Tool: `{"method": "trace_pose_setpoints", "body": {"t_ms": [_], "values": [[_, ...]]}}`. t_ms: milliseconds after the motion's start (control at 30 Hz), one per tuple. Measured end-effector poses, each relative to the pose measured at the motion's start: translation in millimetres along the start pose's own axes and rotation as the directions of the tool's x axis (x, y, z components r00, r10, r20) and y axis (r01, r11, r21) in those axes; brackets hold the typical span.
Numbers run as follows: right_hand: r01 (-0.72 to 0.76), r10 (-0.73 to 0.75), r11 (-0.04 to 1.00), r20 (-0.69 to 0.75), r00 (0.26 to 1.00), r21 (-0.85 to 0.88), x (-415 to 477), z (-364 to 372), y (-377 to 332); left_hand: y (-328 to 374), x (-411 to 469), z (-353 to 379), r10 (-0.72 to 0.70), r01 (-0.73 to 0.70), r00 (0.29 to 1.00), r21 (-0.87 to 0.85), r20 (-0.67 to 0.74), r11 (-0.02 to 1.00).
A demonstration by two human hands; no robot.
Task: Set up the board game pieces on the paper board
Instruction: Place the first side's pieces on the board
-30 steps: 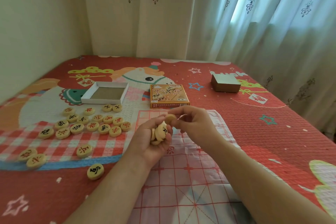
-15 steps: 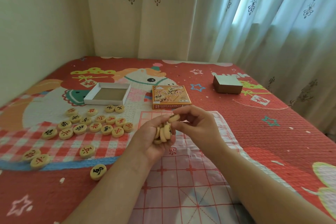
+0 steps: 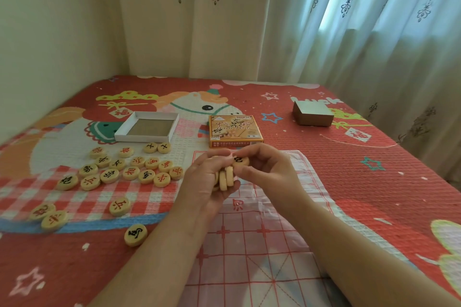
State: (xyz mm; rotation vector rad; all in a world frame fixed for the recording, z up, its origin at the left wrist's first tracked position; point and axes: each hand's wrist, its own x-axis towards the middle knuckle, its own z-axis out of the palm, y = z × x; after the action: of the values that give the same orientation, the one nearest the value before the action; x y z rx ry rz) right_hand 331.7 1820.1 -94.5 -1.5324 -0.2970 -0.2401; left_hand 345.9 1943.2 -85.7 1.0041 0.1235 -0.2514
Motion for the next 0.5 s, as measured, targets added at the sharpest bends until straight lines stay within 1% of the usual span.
{"method": "trace_pose_setpoints", "body": {"t_ms": [67, 133, 233, 433, 500], "values": [[-0.004, 0.003, 0.999, -0.027, 1.000, -0.038, 0.7, -0.1, 1.6, -0.5, 0.6, -1.2, 0.048, -0.047, 0.998, 0.037, -0.029, 0.998], [0.001, -0.004, 0.997, -0.039, 0.999, -0.076, 1.9, 0.3, 2.8, -1.1, 1.1, -2.3, 0.049, -0.047, 0.998, 0.031, -0.046, 0.998], [0.002, -0.005, 0.997, -0.046, 0.999, -0.075, 3.1, -1.0, 4.7, -1.7, 2.3, -3.8, 0.012, -0.013, 0.999, -0.015, -0.049, 1.000], [0.031, -0.038, 0.985, -0.039, 0.999, -0.169, 2.5, -3.5, 6.1, -1.7, 2.7, -4.1, -0.047, 0.045, 0.999, -0.091, -0.016, 0.995], [0.028, -0.036, 0.983, -0.043, 0.998, -0.179, 2.2, -4.4, 5.0, -1.4, 4.4, -4.9, -0.084, 0.082, 0.996, -0.150, -0.008, 0.985]]}}
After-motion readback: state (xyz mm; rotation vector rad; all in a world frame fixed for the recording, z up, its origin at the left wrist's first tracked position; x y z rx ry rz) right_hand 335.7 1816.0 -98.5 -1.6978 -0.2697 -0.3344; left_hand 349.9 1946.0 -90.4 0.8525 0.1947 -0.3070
